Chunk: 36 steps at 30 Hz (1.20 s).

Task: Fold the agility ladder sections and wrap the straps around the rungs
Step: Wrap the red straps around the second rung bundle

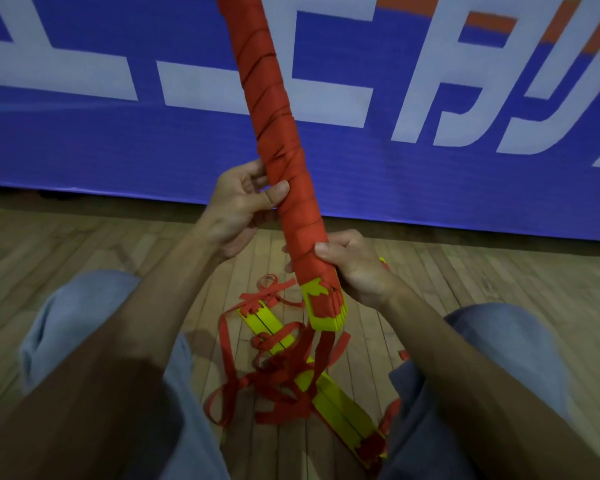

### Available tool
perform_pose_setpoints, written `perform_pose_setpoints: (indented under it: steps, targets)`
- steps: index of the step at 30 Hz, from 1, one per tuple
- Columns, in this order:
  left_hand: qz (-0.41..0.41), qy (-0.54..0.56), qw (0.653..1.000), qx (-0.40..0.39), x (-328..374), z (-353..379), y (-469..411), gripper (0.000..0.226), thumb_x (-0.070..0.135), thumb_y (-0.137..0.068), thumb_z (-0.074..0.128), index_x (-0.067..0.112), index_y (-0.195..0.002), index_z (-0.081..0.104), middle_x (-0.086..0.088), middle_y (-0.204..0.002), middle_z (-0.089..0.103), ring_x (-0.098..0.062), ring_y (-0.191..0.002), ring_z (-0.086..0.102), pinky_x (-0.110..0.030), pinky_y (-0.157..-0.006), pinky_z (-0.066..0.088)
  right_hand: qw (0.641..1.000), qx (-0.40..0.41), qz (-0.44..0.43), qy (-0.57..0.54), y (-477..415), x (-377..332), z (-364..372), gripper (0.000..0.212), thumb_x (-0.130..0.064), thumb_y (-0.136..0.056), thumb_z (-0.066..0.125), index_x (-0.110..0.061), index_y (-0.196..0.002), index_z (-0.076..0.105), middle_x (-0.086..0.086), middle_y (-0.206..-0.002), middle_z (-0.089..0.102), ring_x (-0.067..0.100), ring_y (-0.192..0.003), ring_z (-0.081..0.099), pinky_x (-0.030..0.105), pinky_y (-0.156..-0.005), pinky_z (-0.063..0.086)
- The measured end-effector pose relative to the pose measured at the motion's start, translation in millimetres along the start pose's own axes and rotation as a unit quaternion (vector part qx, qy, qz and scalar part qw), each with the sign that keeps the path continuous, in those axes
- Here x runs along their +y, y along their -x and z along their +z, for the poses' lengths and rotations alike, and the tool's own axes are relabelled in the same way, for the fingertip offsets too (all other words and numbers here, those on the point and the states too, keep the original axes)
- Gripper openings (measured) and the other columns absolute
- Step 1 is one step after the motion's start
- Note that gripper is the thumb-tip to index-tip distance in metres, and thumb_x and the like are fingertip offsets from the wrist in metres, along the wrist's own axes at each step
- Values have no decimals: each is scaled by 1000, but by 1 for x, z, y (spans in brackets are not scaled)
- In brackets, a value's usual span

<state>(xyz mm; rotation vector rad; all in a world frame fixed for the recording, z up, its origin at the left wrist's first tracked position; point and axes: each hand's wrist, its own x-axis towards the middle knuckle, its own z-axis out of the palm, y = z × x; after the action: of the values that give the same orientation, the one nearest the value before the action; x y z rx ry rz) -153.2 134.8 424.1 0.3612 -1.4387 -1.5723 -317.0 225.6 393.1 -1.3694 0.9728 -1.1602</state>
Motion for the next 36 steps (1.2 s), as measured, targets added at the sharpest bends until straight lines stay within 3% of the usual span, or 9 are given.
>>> perform_pose_setpoints:
  steps: [2, 6, 12, 15, 17, 24, 27, 32, 36]
  targets:
    - [7, -34, 999, 35, 3, -1, -2, 38, 9, -73, 73, 7, -109, 62, 3, -90, 72, -13, -85, 68, -29, -66, 57, 999, 21, -11, 48, 1, -4, 1, 18, -38, -79, 75, -21, -82, 78, 4, -74, 74, 15, -61, 68, 22, -55, 52]
    - [33, -97, 989, 104, 7, -10, -6, 37, 11, -70, 75, 12, -106, 66, -7, -104, 70, -26, -102, 65, -40, -80, 59, 986, 65, -7, 151, 0, -16, 0, 31, -16, -95, 58, -8, -66, 65, -11, -43, 57, 1, -33, 46, 12, -39, 34]
    - [67, -192, 957, 207, -7, -4, -11, 25, 7, -74, 80, 16, -95, 70, 1, -84, 67, -4, -75, 63, -25, -67, 54, 911, 137, -8, 388, -3, -8, 2, 24, -55, -83, 66, -31, -78, 67, -13, -56, 63, 2, -47, 57, 20, -50, 42]
    - [55, -207, 941, 263, -18, -2, -13, 24, 18, -68, 83, 21, -89, 71, 2, -79, 69, -9, -73, 63, -37, -71, 58, 826, 136, 10, 546, -6, 3, 8, 57, -77, -62, 67, -25, -83, 57, -12, -68, 58, 8, -63, 56, 28, -60, 47]
    - [46, -223, 931, 285, -24, 0, -13, 25, 25, -64, 82, 22, -87, 72, 1, -78, 70, -10, -70, 64, -41, -73, 59, 801, 131, 25, 584, -8, 9, 13, 57, -72, -64, 71, -26, -88, 47, -10, -74, 54, 15, -73, 58, 33, -67, 49]
    - [6, -183, 947, 264, -26, 7, -12, 46, 24, -79, 79, 8, -119, 65, -1, -86, 68, -9, -73, 66, -33, -70, 58, 926, 99, 55, 359, -7, 8, -1, 24, -25, -76, 81, -16, -74, 58, -10, -58, 59, 5, -53, 57, 30, -56, 51]
    - [11, -115, 967, 226, -21, 11, -12, 42, 11, -85, 72, 10, -125, 60, -5, -90, 72, -12, -80, 71, -26, -68, 57, 973, 84, 53, 210, -4, 3, -11, 14, -13, -80, 78, -6, -83, 66, -2, -68, 68, 8, -66, 62, 24, -65, 49]
    - [-14, -60, 977, 206, -17, 16, -14, 31, 2, -91, 61, 12, -121, 58, -4, -98, 63, -10, -76, 64, -20, -66, 52, 999, -5, 47, 18, 0, -1, -13, 33, -17, -74, 71, -4, -104, 65, 5, -81, 71, 15, -72, 68, 22, -62, 52]
    - [-74, 18, 994, 83, -15, 19, -10, 17, 18, -96, 52, 9, -105, 64, -13, -93, 62, -19, -79, 61, -34, -74, 52, 993, -75, 49, -77, -2, -4, -13, 66, -34, -57, 86, -1, -108, 59, 5, -81, 69, 12, -65, 67, 20, -55, 53]
